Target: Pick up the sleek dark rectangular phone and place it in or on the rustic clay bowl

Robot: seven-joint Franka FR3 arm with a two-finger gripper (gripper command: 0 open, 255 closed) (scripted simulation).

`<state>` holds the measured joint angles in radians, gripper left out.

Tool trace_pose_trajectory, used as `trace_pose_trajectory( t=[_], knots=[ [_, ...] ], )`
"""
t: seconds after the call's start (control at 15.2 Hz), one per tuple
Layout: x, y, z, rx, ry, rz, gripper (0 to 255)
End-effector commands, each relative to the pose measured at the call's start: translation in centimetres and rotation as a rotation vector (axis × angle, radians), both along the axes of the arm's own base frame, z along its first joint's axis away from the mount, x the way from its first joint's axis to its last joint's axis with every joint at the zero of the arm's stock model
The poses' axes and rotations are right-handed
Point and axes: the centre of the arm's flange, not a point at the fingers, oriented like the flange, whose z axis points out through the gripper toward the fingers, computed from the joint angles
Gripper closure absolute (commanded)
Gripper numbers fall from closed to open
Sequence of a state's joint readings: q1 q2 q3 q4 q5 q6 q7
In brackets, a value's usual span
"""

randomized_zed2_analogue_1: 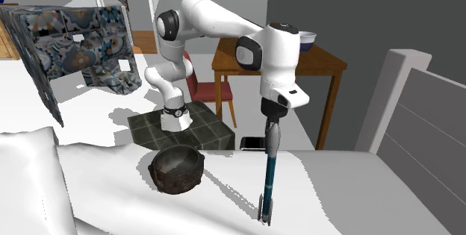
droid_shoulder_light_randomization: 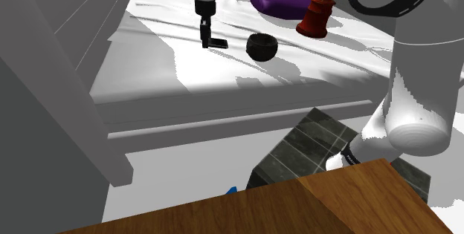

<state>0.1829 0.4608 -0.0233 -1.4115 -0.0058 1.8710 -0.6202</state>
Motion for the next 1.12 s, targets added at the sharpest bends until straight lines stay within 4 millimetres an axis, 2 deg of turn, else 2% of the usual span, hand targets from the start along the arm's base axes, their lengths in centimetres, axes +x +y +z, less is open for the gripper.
trace_pose_trajectory(
  t=[0.0, 0.73, 1.06],
  knots=[
    [0.0, 0.0, 1.1, 0.000, 0.000, 0.000, 255],
    [0.0, 0.0, 6.8, 0.000, 0.000, 0.000, 255],
    [-2.3, -6.2, 7.0, 0.000, 0.000, 0.000, 255]
  ],
)
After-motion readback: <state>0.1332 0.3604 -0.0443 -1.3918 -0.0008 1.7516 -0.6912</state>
